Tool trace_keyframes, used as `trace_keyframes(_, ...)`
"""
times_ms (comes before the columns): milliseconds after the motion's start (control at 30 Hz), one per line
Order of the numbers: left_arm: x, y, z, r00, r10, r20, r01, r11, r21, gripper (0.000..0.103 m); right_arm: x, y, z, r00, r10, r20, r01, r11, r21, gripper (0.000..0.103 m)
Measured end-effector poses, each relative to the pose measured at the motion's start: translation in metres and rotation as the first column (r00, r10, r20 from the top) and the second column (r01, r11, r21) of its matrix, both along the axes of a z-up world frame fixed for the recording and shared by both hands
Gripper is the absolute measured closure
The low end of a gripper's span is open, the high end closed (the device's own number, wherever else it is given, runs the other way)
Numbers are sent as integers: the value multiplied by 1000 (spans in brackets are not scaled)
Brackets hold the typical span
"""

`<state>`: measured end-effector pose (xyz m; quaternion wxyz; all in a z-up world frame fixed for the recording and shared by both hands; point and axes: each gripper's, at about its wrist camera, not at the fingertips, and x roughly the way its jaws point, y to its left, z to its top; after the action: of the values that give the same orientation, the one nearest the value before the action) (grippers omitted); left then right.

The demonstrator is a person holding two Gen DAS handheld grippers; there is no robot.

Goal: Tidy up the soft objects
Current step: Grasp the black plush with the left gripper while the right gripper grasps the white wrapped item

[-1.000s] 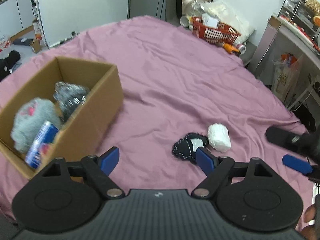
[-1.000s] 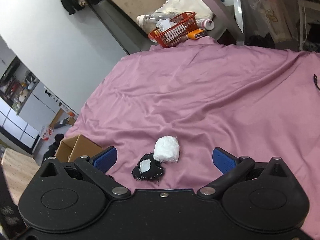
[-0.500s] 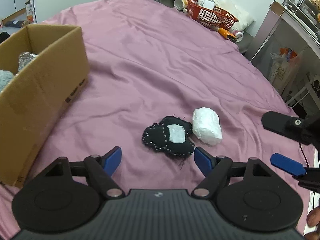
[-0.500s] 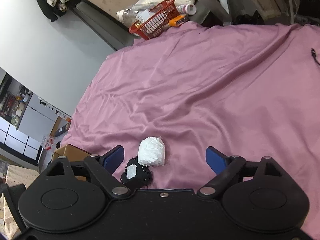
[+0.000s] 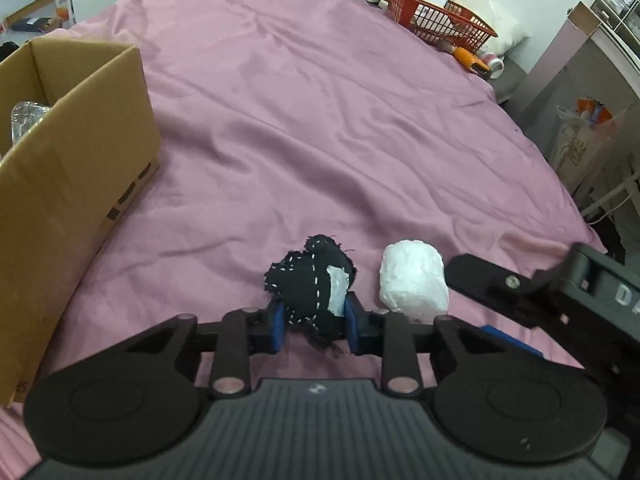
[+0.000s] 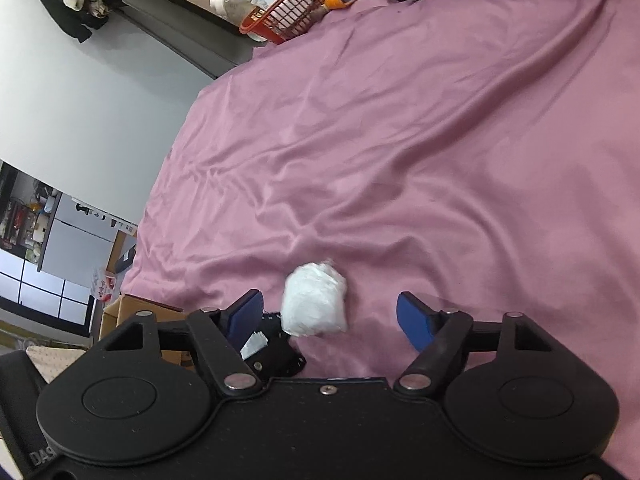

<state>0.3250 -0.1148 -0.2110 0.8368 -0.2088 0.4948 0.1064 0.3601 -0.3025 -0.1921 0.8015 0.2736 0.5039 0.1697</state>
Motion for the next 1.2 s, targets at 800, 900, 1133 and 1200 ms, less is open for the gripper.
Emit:
trace_keyframes(800,-17,36,42,998,-43,44,42,999,21,76,-13,36,21,998,41,53,-30,981,-194,62)
trace_keyframes(900,-27,40,55,995,-63,78,61,998,20,76,-22,34,33,996,34,85,-18,983,-185,62)
trace_keyframes(1133,-48,45,85,986,-84,147,80,996,35,76,-42,30,62,988,18,155,10,985,-173,62)
trace_keyframes(1200,-53,47,91,984,-84,159,79,996,41,76,-50,29,70,984,17,175,14,985,-173,62)
